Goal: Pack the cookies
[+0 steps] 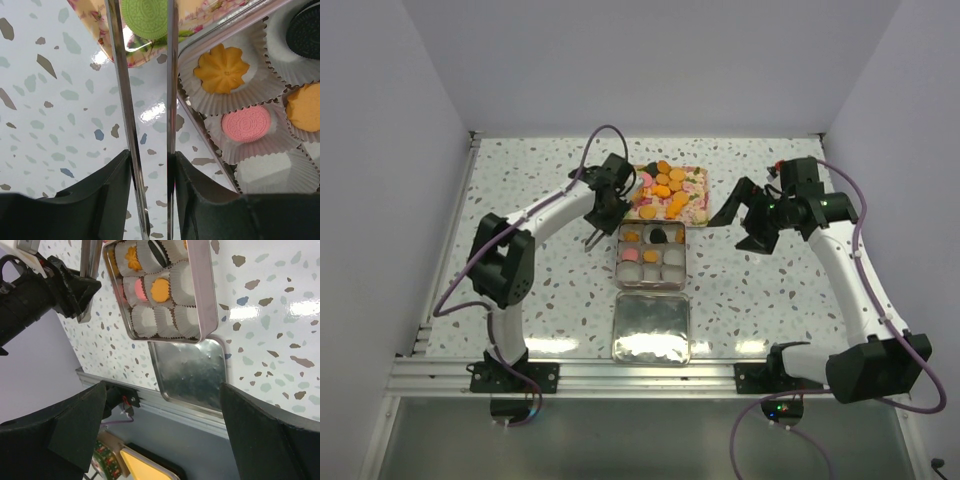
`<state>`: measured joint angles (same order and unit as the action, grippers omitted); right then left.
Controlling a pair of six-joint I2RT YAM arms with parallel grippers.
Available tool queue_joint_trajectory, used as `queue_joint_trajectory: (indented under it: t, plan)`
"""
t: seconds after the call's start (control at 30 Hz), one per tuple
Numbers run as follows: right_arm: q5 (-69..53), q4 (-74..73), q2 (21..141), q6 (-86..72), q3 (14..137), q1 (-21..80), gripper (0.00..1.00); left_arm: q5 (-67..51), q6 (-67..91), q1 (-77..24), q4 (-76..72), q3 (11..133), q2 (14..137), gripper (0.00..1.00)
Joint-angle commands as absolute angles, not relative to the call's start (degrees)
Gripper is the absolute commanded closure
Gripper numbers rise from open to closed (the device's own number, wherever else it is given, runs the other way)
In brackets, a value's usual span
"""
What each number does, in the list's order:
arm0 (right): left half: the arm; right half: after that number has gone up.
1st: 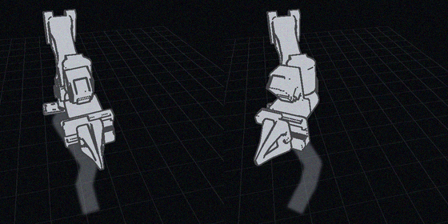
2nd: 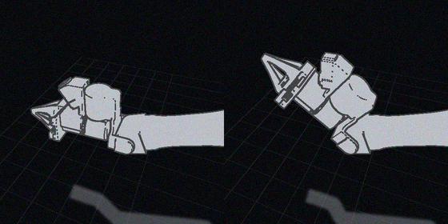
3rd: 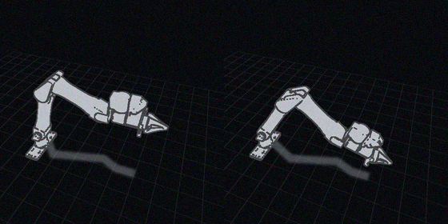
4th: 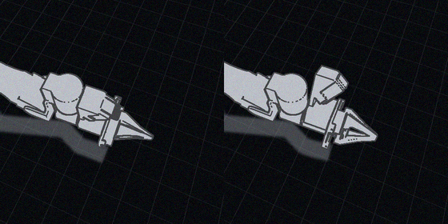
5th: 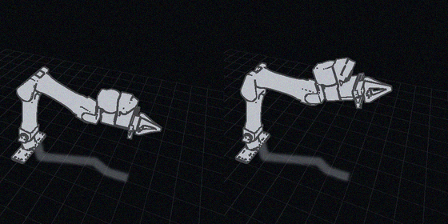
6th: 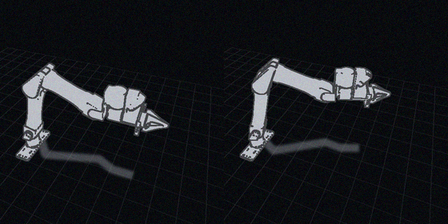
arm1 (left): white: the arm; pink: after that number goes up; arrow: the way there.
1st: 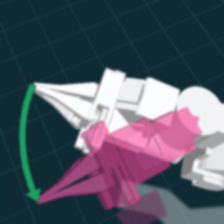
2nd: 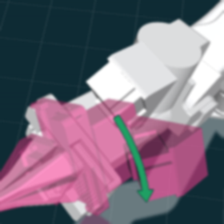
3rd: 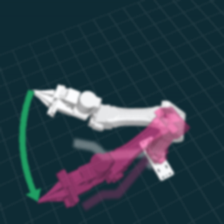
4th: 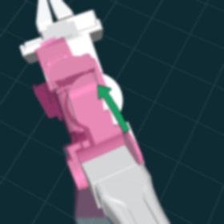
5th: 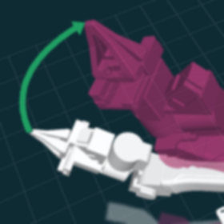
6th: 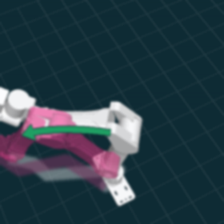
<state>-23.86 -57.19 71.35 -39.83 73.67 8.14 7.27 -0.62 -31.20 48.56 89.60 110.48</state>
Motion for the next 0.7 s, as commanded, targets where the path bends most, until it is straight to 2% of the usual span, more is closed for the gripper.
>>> queue_joint_trajectory:
  t: [0.0, 0.1, 0.2, 0.4, 0.67]
  plan:
    - [-26.01, -56.51, 69.87, -39.81, 73.48, 7.73, 0.01, 8.87, -0.44, -31.38, 49.13, 89.73, 108.63, 0.59]
    - [-26.28, -56.34, 69.52, -39.99, 73.21, 7.73, 0.01, 9.14, -0.44, -31.29, 50.62, 92.72, 110.64, 0.57]
    - [-26.72, -56.08, 69.08, -40.43, 72.6, 7.73, 0.01, 9.66, -0.35, -31.64, 52.12, 96.14, 111.79, 0.5]
    - [-26.98, -56.07, 67.5, -40.69, 71.02, 7.65, 0.01, 10.63, -0.35, -31.64, 53.96, 100.9, 111.88, 0.47]
    - [-27.07, -56.16, 66.62, -40.96, 70.4, 7.73, 0.01, 9.23, -0.44, -31.82, 54.49, 100.81, 113.2, 0.6]
